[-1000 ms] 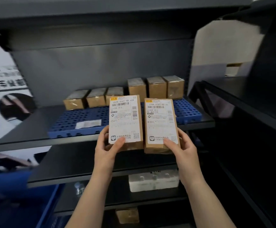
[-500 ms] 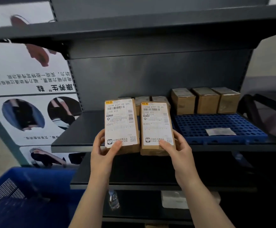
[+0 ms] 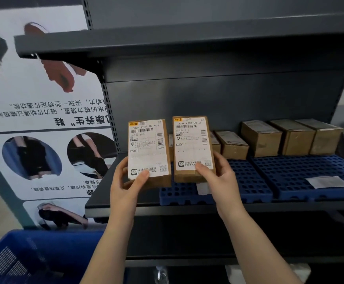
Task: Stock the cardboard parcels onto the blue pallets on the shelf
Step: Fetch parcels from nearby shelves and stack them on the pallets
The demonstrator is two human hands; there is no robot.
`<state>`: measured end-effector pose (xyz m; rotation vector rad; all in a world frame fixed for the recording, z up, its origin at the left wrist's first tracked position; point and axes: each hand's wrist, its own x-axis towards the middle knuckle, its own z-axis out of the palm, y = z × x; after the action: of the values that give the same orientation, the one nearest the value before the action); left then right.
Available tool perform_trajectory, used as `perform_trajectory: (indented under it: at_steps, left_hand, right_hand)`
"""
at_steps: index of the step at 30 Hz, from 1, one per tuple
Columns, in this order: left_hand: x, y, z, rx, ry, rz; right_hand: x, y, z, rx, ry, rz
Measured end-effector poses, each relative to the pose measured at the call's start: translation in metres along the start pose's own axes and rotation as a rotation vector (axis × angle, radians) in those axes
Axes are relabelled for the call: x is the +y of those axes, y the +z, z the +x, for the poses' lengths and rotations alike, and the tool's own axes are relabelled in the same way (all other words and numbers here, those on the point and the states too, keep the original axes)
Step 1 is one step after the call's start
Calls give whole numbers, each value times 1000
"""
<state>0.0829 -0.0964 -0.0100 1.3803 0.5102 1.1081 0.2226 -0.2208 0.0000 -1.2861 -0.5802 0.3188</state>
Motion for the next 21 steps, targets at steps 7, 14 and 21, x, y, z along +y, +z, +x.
perform_trajectory:
  at_steps: [7, 14, 21]
  left_hand:
    - [-8, -15, 46, 0, 2, -25]
    - [-23, -14, 91, 29, 5, -3]
    - [-33, -5, 124, 81, -31, 0]
  right_hand:
    - [0, 27, 51, -11, -9, -82]
    - [-1, 44, 116, -2, 2, -167]
    - [20, 60, 168, 4, 85, -265]
